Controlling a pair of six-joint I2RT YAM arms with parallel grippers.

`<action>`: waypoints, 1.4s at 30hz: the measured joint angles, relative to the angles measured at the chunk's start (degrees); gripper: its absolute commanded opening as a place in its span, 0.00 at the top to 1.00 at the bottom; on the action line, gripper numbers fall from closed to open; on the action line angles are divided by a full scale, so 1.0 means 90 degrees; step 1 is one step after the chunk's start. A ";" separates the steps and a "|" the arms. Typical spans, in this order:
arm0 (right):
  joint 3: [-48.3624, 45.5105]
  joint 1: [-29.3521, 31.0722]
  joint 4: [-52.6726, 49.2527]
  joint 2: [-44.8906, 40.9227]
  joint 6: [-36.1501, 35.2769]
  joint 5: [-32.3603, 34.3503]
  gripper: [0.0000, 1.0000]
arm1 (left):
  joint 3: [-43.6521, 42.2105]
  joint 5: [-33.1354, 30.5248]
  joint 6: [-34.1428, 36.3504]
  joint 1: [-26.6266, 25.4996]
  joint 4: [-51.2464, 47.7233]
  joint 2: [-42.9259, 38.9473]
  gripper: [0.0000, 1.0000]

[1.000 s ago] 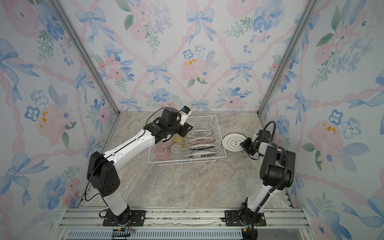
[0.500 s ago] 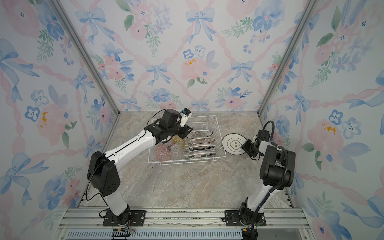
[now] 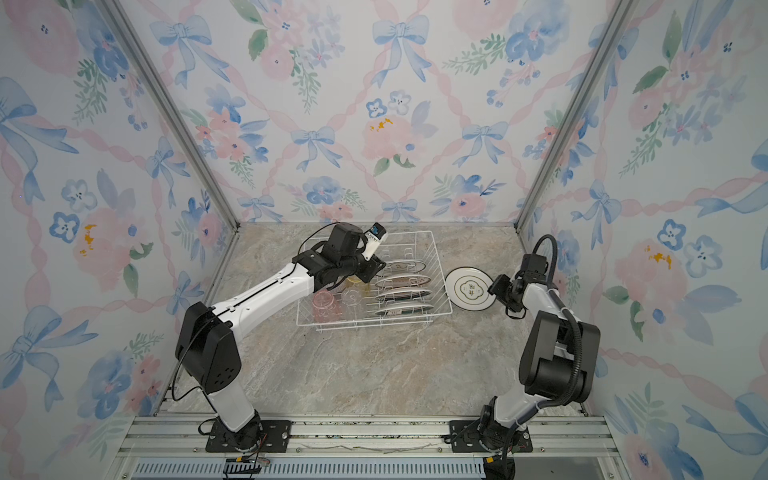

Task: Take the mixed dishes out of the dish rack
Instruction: 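Lay the plate flat beside the rack with the right gripper while the left returns, then grasp the next upright green-rimmed plate in the rack with the left gripper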

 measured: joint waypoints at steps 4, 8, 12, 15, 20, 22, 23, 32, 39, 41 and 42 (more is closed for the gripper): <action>0.0095 0.0070 -0.0095 -0.0517 0.0002 -0.0010 0.38 | 0.0202 -0.0287 0.0410 -0.0238 -0.0102 0.0311 0.66; 0.0211 0.0216 -0.0187 -0.0719 0.0002 -0.0034 0.38 | 0.0476 -0.0335 0.0646 -0.0347 -0.0204 0.0724 0.69; 0.0219 0.0262 -0.0226 -0.0828 0.0002 -0.0066 0.38 | 0.0760 -0.0401 0.0816 -0.0350 -0.0318 0.1018 0.70; 0.0219 0.0262 -0.0255 -0.0889 0.0002 -0.0112 0.37 | 0.0971 -0.0512 0.0918 -0.0350 -0.0333 0.1156 0.71; 0.0219 0.0262 -0.0262 -0.0952 0.0002 -0.0158 0.37 | 0.1309 -0.0746 0.1122 -0.0376 -0.0330 0.1336 0.72; 0.0219 0.0262 -0.0262 -0.0957 0.0002 -0.0163 0.37 | 0.1353 -0.0809 0.1202 -0.0396 -0.0330 0.1355 0.72; 0.0219 0.0262 -0.0262 -0.0957 0.0002 -0.0168 0.37 | 0.1355 -0.0818 0.1239 -0.0410 -0.0330 0.1355 0.72; 0.0219 0.0262 -0.0260 -0.0957 0.0024 -0.0287 0.37 | 0.1358 -0.0903 0.1562 -0.0583 -0.0338 0.1350 0.66; 0.0219 0.0260 -0.0260 -0.0957 0.0024 -0.0328 0.37 | 0.1491 -0.1098 0.1877 -0.0576 -0.0357 0.1440 0.64; 0.0219 0.0260 -0.0260 -0.0962 0.0024 -0.0328 0.37 | 0.1681 -0.1112 0.1940 -0.0554 -0.0355 0.1600 0.66; 0.0219 0.0260 -0.0260 -0.0962 0.0022 -0.0328 0.37 | 0.1785 -0.1095 0.1970 -0.0539 -0.0357 0.1688 0.66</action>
